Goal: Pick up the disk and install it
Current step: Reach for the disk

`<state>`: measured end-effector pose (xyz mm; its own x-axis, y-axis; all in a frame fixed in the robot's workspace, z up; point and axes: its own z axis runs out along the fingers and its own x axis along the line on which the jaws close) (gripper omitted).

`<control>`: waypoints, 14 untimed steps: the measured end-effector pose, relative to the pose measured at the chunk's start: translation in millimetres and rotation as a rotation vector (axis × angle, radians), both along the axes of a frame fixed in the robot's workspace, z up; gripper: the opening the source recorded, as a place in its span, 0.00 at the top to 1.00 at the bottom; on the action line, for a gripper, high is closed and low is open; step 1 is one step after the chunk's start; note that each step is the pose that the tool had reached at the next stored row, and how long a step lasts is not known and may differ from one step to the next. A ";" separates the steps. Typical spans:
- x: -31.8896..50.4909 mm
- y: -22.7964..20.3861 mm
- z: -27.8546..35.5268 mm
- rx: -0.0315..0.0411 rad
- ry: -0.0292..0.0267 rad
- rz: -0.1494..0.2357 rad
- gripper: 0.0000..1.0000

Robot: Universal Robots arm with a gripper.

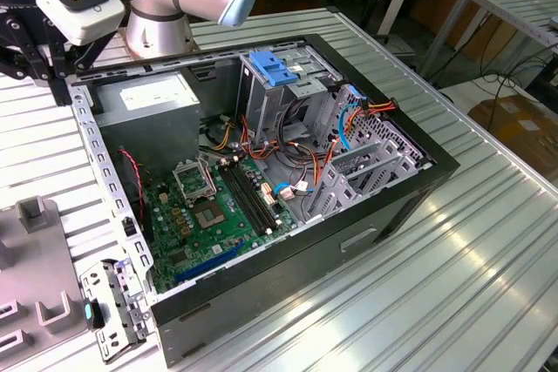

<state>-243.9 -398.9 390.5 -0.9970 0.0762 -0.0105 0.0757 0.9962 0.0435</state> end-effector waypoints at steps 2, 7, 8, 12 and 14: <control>-0.7 0.0 0.0 0.0000 0.0005 0.000 0.89; -3.1 0.0 -0.2 0.0000 0.0016 0.000 0.89; -4.1 0.0 -0.3 0.0000 0.0019 0.000 0.89; -5.7 0.0 -0.4 0.0000 0.0027 0.000 0.89; -6.7 0.0 -0.5 0.0000 0.0031 0.000 0.89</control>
<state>-250.6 -399.0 390.0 -0.9971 0.0762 -0.0073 0.0758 0.9962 0.0433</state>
